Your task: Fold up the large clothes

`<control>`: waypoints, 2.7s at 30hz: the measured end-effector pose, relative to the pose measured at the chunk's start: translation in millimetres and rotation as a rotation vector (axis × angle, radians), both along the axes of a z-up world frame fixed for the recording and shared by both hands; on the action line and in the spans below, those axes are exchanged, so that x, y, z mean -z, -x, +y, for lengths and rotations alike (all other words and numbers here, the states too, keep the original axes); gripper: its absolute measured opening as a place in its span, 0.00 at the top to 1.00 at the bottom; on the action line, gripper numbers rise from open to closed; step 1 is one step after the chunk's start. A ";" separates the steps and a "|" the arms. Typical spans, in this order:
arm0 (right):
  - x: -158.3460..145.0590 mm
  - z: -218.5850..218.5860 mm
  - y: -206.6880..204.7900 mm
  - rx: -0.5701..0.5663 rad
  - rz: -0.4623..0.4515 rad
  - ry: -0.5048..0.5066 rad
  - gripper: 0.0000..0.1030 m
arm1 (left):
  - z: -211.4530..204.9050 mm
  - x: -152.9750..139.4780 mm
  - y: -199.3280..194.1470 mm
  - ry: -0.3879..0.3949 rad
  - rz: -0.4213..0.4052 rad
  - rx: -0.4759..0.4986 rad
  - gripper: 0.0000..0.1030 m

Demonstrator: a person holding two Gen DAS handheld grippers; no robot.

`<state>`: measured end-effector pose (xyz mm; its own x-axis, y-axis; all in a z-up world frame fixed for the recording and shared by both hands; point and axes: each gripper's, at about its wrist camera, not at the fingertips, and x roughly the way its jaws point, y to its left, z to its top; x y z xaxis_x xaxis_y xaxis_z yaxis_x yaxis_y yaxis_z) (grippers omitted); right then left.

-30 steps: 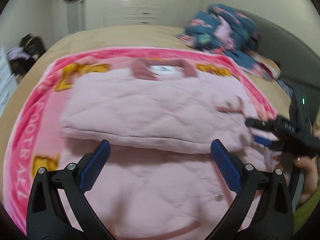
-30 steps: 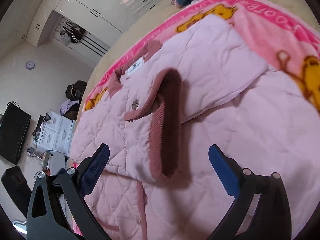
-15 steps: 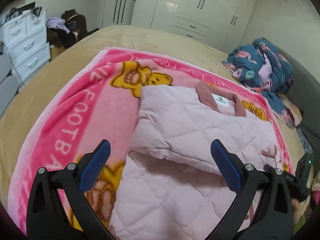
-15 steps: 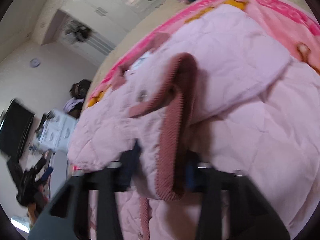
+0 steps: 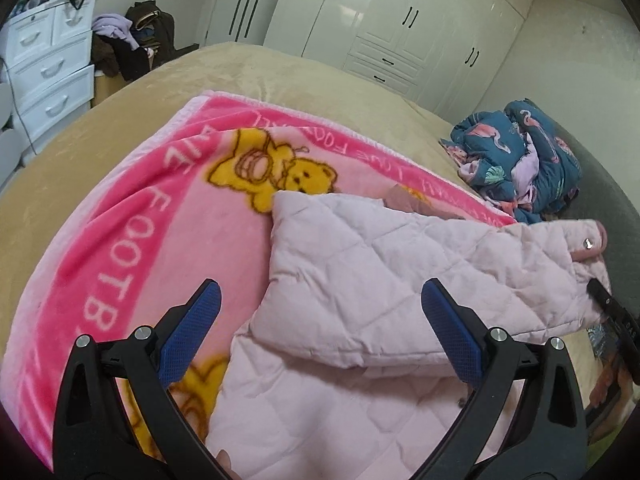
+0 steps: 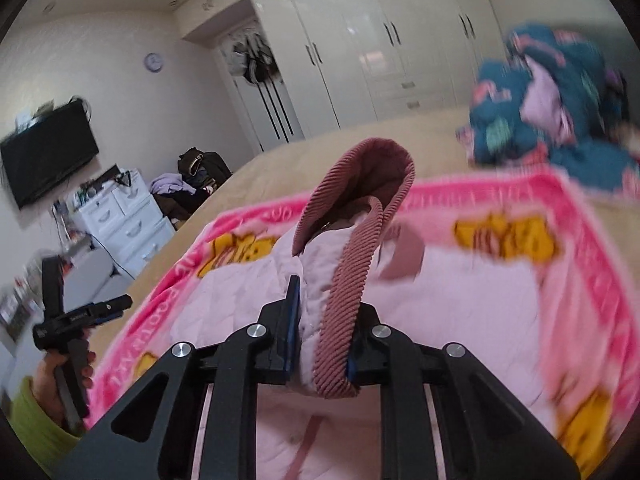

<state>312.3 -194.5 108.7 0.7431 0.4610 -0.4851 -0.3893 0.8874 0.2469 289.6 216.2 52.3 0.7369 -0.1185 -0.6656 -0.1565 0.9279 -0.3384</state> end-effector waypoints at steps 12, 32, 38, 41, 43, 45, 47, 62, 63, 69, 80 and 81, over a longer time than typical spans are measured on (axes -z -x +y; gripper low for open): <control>38.9 -3.7 -21.5 0.058 0.087 0.063 0.84 | -37.9 14.8 -42.4 -0.033 0.062 0.076 0.09; 71.3 -9.0 -27.9 0.092 0.171 0.081 0.71 | -80.6 47.0 -58.8 -0.087 0.133 0.159 0.09; 74.9 -15.1 -27.4 0.126 0.193 0.081 0.48 | -91.8 52.8 -61.4 -0.117 0.152 0.181 0.09; 69.6 -22.0 -21.4 0.162 0.158 0.087 0.36 | -96.4 55.8 -61.8 -0.134 0.158 0.200 0.09; 66.6 -24.1 -19.9 0.169 0.147 0.090 0.34 | -97.2 60.8 -62.3 -0.144 0.171 0.206 0.09; 64.7 -23.6 -19.0 0.165 0.142 0.095 0.34 | -95.9 67.0 -62.3 -0.157 0.184 0.205 0.09; 64.1 -19.1 -18.8 0.150 0.143 0.104 0.33 | -94.9 73.6 -61.7 -0.171 0.203 0.202 0.09; 85.5 56.8 -34.2 -0.019 0.206 0.234 0.22 | -85.8 100.1 -62.2 -0.162 0.230 0.214 0.08; 87.9 60.0 -36.4 -0.019 0.218 0.240 0.22 | -85.7 100.1 -62.2 -0.162 0.229 0.214 0.08; 114.0 68.2 -53.7 -0.018 0.319 0.250 0.22 | -85.5 100.2 -62.0 -0.161 0.228 0.214 0.08; 167.2 73.4 -65.6 0.016 0.379 0.286 0.10 | -87.5 101.1 -62.3 -0.167 0.226 0.215 0.08; 167.4 74.7 -65.4 0.019 0.373 0.294 0.10 | -87.8 101.0 -62.4 -0.169 0.227 0.213 0.08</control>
<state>377.7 -119.8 -58.7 0.5003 0.2520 -0.8284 -0.3048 0.9467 0.1039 352.1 128.4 -48.7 0.5385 -0.1279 -0.8328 -0.0069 0.9877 -0.1561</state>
